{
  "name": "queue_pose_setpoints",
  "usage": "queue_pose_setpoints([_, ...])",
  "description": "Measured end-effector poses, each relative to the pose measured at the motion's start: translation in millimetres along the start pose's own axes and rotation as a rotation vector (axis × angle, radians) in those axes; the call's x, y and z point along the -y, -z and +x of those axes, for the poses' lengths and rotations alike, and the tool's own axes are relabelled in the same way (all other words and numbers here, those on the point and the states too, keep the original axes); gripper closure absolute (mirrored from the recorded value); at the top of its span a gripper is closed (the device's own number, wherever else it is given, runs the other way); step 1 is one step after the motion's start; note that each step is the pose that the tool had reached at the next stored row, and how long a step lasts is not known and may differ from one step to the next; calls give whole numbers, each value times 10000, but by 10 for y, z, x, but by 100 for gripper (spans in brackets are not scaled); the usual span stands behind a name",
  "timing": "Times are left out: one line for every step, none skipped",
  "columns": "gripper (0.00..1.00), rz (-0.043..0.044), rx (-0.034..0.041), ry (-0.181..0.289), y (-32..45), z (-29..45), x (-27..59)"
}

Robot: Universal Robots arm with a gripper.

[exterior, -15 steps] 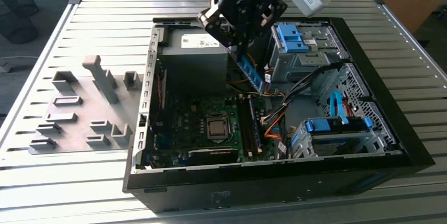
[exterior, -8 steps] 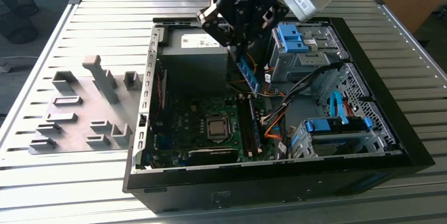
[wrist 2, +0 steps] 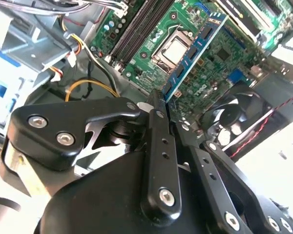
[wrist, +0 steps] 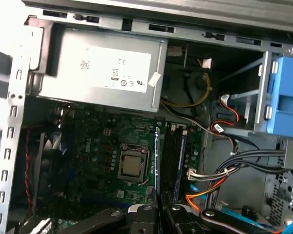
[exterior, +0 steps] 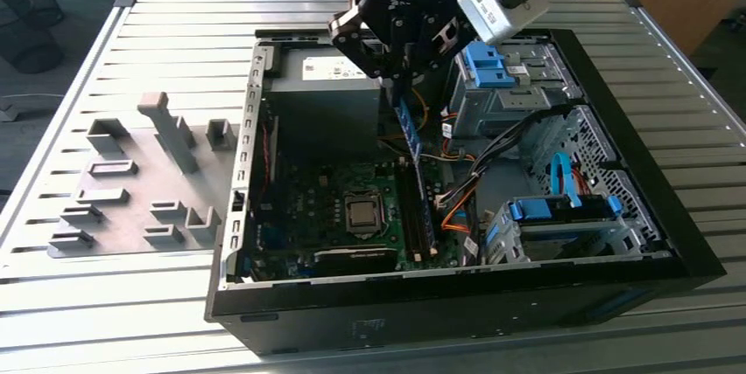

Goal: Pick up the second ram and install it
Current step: 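Insert the second ram into the second slot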

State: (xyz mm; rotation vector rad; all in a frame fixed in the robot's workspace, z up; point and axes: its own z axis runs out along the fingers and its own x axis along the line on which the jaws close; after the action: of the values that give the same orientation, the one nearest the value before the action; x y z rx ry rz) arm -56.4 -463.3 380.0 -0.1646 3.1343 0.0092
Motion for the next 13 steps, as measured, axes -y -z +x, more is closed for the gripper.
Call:
queue_pose_setpoints([86, 10, 6, -147, -6, 0, 0])
queue_pose_setpoints([86, 23, 14, -281, -11, 0, 0])
queue_pose_setpoints([86, 33, 25, -410, -18, 0, 0])
queue_pose_setpoints([86, 43, 34, -490, -22, -1, 0])
queue_pose_setpoints([86, 61, 45, -513, -25, -2, 0])
queue_pose_setpoints([86, 80, 64, -519, -29, -1, 0])
queue_pose_setpoints([86, 89, 78, -520, -33, -2, 0])
queue_pose_setpoints([86, 90, 88, -520, -42, -4, 1])
queue_pose_setpoints([86, 90, 92, -521, -55, -11, 2])
queue_pose_setpoints([86, 91, 95, -522, -73, -18, 2])
queue_pose_setpoints([86, 91, 98, -521, -91, -27, 3])
queue_pose_setpoints([86, 90, 100, -523, -107, -39, 5])
queue_pose_setpoints([86, 91, 101, -527, -124, -58, 7])
